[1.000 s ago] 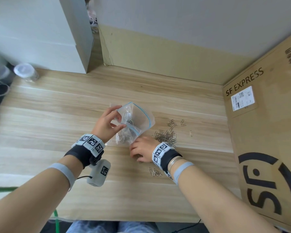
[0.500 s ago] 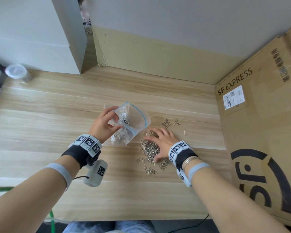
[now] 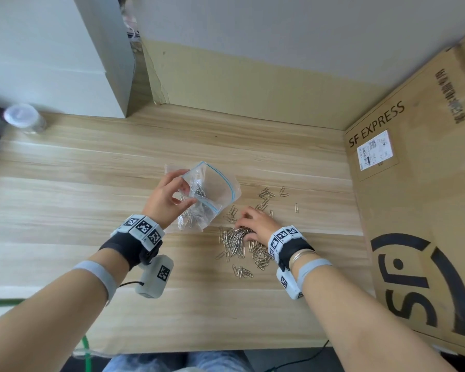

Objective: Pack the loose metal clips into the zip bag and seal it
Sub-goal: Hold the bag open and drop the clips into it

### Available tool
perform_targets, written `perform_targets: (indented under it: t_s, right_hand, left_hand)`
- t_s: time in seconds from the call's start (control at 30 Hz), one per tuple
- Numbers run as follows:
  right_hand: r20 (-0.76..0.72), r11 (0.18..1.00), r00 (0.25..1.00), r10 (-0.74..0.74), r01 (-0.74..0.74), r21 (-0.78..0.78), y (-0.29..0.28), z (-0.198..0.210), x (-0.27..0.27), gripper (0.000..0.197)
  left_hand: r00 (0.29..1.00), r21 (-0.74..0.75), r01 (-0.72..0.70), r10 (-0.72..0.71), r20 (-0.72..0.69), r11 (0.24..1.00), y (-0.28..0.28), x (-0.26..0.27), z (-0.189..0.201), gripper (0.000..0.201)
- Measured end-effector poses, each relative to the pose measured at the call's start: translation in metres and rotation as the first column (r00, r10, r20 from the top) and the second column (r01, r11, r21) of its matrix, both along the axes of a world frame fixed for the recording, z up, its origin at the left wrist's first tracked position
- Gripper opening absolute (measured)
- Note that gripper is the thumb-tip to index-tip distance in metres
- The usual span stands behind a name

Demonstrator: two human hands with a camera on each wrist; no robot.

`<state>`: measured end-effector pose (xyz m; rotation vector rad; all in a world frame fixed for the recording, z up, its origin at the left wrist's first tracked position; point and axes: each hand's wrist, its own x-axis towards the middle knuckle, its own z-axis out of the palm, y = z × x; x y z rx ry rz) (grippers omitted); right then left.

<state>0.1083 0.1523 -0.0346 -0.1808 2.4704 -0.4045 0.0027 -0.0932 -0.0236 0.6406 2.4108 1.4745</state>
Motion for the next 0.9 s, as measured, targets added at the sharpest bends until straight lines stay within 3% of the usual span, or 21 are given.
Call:
perform_targets:
  t_s: [0.17,0.4,0.5,0.7,0.8,0.9]
  right_hand:
    - [-0.012,0.994,0.995,-0.104,0.103,-0.048,0.003,0.004,-0.005,0.022]
    - [-0.108,0.954,0.959,-0.264,0.243,-0.176,0.008,0.013,-0.007,0.010]
    - [-0.159,0.946,0.947,-0.277,0.240,-0.219,0.009,0.029,-0.011,0.010]
    - [-0.318,0.911,0.884,-0.344,0.231,-0.343,0.005,0.084,-0.032,0.007]
    - [-0.363,0.921,0.887,-0.284,0.148,-0.360,-0.012,0.099,-0.051,0.007]
    - [-0.318,0.942,0.928,-0.195,0.087,-0.325,-0.035,0.093,-0.067,0.008]
  left_hand:
    - [0.999,0.013,0.032,-0.032,0.008,0.999,0.000,-0.001,0.003,0.035]
    - [1.000,0.003,0.024,-0.024,-0.005,1.000,0.001,-0.001,0.001,0.020]
    - [1.000,0.007,0.023,-0.023,-0.006,1.000,0.002,-0.001,0.002,0.022]
    - [0.998,0.030,0.059,-0.060,0.009,0.998,0.003,-0.002,0.004,0.044]
    - [0.997,0.031,0.070,-0.071,0.020,0.997,0.005,-0.002,0.005,0.045]
    - [0.996,0.031,0.087,-0.087,0.015,0.996,0.006,0.000,0.006,0.046]
